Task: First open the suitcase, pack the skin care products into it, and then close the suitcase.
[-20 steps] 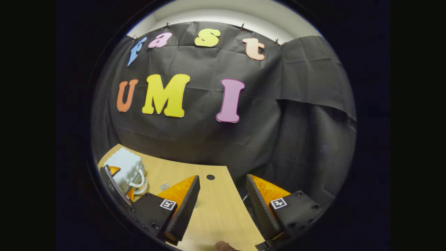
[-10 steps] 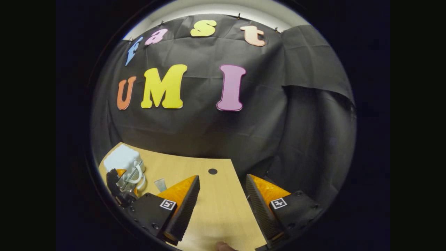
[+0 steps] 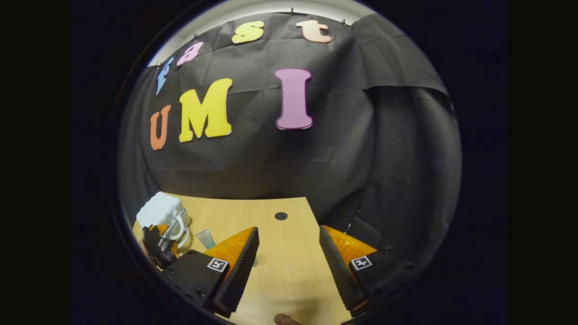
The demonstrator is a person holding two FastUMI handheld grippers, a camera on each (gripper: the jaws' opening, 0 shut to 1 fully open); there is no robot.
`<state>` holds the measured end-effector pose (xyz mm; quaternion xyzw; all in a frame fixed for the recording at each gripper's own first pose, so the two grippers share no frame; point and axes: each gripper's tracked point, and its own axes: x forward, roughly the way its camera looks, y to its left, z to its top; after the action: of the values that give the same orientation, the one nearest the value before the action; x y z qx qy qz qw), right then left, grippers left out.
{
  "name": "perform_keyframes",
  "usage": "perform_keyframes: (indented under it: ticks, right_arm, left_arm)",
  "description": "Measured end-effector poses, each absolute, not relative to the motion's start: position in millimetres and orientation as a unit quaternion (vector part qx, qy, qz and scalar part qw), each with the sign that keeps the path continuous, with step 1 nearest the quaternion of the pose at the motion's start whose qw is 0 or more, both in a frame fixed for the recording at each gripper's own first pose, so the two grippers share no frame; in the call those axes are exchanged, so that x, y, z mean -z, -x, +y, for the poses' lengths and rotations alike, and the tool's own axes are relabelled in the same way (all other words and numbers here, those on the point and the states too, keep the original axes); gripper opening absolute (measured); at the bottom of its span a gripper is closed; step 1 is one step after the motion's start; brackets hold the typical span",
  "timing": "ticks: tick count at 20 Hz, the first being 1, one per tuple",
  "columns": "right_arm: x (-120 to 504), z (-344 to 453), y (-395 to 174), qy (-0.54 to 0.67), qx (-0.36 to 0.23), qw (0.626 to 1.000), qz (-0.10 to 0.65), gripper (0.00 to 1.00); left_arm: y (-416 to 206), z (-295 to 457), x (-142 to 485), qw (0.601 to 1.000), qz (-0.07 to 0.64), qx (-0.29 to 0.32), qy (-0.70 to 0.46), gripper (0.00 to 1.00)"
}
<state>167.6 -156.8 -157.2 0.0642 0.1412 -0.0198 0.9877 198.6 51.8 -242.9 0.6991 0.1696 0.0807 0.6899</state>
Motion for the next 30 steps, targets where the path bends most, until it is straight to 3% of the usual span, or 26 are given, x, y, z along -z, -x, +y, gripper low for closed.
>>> perform_keyframes:
  ticks: [2, 7, 11, 16, 22, 30]
  right_arm:
    - [162, -154, -167, -0.059, 0.016, 0.987, 0.150, 0.80]
    - [139, -143, -148, -0.048, 0.024, 0.990, 0.134, 0.80]
    - [115, -131, -129, -0.029, 0.045, 0.992, 0.117, 0.80]
    - [85, -108, -111, -0.020, 0.069, 0.993, 0.096, 0.80]
    - [48, -62, -99, -0.003, 0.076, 0.995, 0.066, 0.80]
    - [19, 22, -93, 0.000, 0.054, 0.997, 0.049, 0.80]
  left_arm:
    - [-201, 55, 256, 0.682, 0.198, -0.069, -0.701, 0.59]
    - [-207, 51, 252, 0.698, 0.206, -0.066, -0.683, 0.21]
    - [-207, 45, 241, 0.724, 0.188, -0.060, -0.660, 0.09]
    - [-196, 56, 208, 0.787, 0.185, -0.073, -0.585, 0.03]
    - [-186, 77, 133, 0.871, 0.169, -0.063, -0.457, 0.03]
    - [-155, 167, 44, 0.936, 0.146, -0.056, -0.314, 0.03]
